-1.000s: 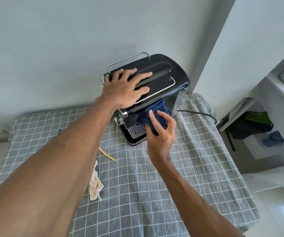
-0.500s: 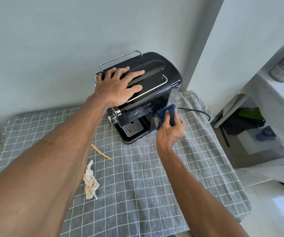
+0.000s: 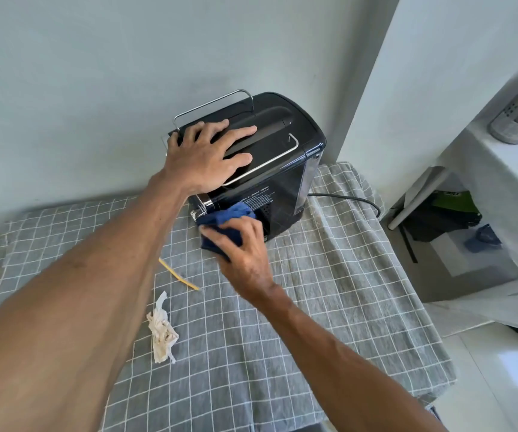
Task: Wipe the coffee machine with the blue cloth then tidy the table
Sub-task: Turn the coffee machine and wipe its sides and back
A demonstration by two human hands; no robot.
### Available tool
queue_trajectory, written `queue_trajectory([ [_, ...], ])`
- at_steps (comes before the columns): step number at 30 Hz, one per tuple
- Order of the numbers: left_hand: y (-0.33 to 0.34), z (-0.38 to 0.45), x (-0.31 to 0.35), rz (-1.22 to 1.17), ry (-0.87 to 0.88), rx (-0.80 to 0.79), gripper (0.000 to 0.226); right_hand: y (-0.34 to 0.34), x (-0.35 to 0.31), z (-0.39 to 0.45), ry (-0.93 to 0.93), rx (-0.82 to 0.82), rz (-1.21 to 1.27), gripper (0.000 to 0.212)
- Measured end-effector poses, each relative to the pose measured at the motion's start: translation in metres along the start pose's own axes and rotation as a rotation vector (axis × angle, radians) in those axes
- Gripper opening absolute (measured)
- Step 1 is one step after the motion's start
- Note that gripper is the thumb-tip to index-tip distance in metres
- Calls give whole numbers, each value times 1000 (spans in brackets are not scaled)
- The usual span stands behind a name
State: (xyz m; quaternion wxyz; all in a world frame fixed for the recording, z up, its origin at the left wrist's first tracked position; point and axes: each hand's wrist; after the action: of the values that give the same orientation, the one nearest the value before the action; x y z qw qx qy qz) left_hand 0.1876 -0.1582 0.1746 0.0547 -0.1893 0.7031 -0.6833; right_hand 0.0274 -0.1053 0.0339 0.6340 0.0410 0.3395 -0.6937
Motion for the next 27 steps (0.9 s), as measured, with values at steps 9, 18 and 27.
queue_trajectory([
  [9,-1,-2,2,-1,3,-2,50,-41,82,31,838,295,140,23],
  [18,0,-3,1,16,17,6,50,13,65,-30,1169,47,241,27],
  [27,-2,-3,1,19,20,4,51,14,50,-61,1015,-274,94,28],
])
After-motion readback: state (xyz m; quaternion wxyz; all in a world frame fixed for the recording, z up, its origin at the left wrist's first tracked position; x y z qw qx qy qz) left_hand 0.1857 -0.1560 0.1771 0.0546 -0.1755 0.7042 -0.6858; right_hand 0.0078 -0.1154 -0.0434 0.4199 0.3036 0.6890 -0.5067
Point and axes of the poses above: each hand's wrist, its own z-axis towards the middle knuckle, its own y-axis out of the palm, x = y × z, and after that the axes turned 2 degrees about x, right-handed
